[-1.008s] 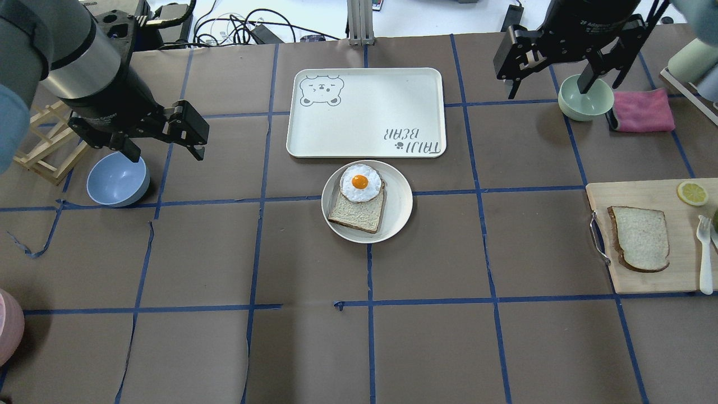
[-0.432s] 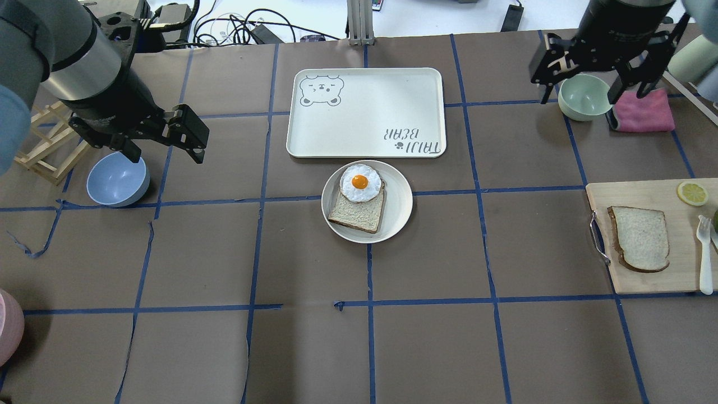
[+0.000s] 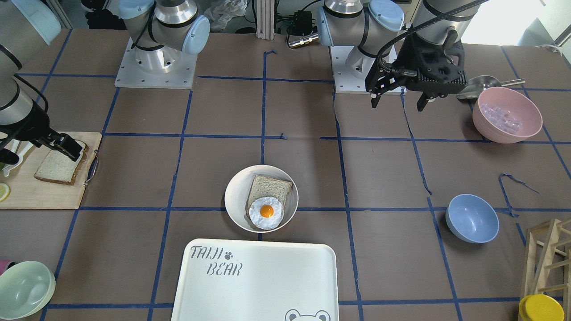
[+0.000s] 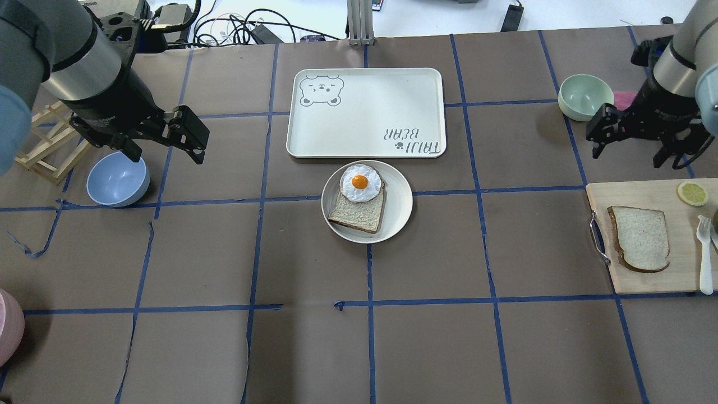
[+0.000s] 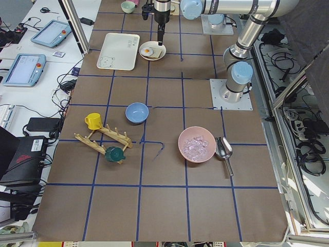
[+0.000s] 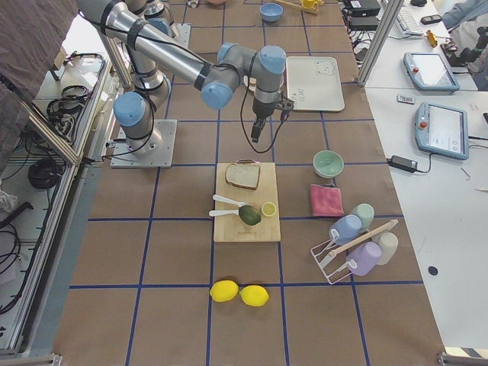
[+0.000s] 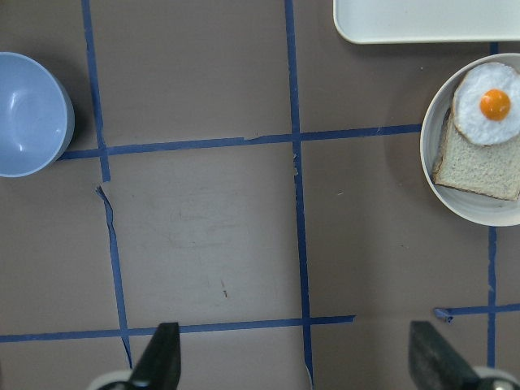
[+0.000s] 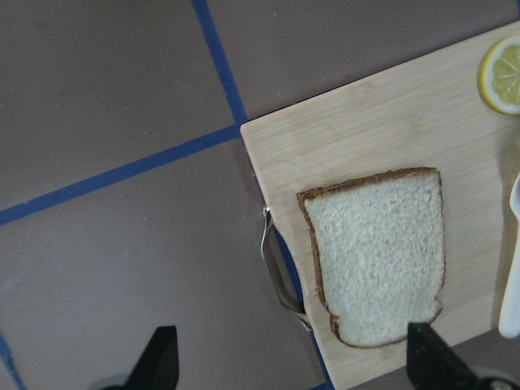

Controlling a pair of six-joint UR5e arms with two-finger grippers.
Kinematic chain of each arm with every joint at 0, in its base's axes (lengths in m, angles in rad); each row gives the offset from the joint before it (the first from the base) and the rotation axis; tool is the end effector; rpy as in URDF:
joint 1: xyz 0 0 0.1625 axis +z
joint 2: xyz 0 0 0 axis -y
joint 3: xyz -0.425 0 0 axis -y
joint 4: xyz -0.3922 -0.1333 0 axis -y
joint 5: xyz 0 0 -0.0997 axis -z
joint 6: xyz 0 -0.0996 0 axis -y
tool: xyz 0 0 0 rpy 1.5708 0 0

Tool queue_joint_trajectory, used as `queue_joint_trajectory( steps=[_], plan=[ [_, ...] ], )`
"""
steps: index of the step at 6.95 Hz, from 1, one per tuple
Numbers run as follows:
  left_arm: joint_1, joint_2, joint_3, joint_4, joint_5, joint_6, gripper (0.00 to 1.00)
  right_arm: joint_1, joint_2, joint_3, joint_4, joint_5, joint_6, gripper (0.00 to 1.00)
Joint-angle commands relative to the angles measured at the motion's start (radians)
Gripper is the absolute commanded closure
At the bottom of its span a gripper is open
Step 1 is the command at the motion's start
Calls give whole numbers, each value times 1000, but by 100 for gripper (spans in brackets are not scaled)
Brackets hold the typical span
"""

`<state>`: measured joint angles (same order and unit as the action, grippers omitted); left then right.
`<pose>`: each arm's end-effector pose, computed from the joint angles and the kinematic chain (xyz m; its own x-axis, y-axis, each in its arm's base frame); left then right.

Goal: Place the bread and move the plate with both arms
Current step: 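Move the right gripper down to the bread slice on the cutting board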

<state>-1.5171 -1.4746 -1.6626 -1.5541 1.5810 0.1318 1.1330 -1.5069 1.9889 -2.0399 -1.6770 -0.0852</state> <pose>-0.1078 -0.4596 0.4898 -0.9969 0.0778 -0.0129 0.0780 0.9968 -0.0196 -0.0894 -0.4805 0.3045 -0.9340 0.3417 0.1045 0.3457 0.9381 0.0219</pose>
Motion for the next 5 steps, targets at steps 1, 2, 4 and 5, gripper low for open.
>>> queue_joint_trajectory(
  steps=[1, 2, 4, 5],
  plan=[
    [2, -7, 0, 5, -4, 0, 0, -48, 14, 200, -280, 0, -97, 0],
    [2, -7, 0, 6, -4, 0, 0, -58, 46, 200, -287, 0, -109, 0],
    [2, 0, 0, 3, 2, 2, 0, -68, 59, 200, -287, 2, -111, 0],
    [2, -1, 0, 5, 1, 2, 0, -77, 66, 200, -292, 3, -113, 0]
  ],
)
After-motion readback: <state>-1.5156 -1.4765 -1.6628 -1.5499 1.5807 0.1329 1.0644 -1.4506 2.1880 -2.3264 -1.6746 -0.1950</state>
